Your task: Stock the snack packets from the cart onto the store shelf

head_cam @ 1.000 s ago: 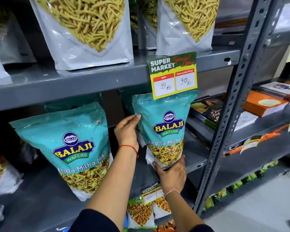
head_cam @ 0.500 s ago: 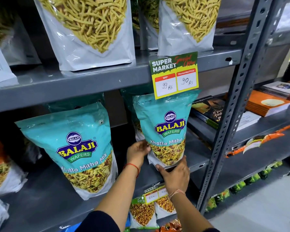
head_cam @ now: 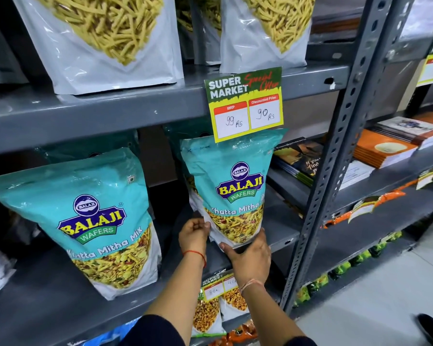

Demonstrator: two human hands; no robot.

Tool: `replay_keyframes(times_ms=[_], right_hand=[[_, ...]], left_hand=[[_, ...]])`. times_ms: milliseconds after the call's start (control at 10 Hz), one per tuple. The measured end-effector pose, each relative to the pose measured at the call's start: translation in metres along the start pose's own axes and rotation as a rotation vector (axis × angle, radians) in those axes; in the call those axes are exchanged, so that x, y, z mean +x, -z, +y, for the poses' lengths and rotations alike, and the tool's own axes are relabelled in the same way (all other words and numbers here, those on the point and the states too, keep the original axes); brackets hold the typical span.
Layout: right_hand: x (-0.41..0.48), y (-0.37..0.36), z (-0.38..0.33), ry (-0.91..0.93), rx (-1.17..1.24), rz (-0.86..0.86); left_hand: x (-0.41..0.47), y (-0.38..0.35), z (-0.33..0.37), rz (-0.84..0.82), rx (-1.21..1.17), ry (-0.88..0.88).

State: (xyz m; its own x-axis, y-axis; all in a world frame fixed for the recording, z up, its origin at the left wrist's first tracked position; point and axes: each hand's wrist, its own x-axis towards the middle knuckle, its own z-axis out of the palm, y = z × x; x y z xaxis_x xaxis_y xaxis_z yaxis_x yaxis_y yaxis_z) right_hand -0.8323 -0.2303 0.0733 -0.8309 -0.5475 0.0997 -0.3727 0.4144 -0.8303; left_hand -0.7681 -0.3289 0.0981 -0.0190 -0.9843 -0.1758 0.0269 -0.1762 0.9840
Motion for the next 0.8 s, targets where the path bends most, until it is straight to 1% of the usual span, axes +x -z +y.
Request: replay_keyframes(times_ms=[100,300,400,500,600,700,800], right_hand=[[0.000,0.001,-0.001,-0.008,0.000,-0.006],[-0.001,0.001,-0.002,-0.016,0.000,-0.020],[0.000,0.001,-0.002,-0.030,-0.001,-0.034],[0.001,0.001,-0.002,-0.036,-0.001,-0.033],[-0.001,0.002,-0.002,-0.040,0.016,-0.033],[0.000,0.000,-0.001,-0.037,0.027,-0.041],[-0.007,-0.001,0.000,-0.038,0.051,-0.038]], left_hand=[[-0.006,-0.003,0.001,0.018,-0.156,0.077],[-0.009,0.005,0.029,-0.208,-0.184,0.021],[-0.010,0.006,0.036,-0.214,-0.207,0.033],[-0.010,0.001,0.033,-0.156,-0.328,0.098],[-0.015,-0.006,0.030,-0.064,-0.408,0.127],[-0.016,-0.004,0.030,-0.067,-0.414,0.104],[-0.027,0.014,0.026,-0.092,-0.289,-0.001]])
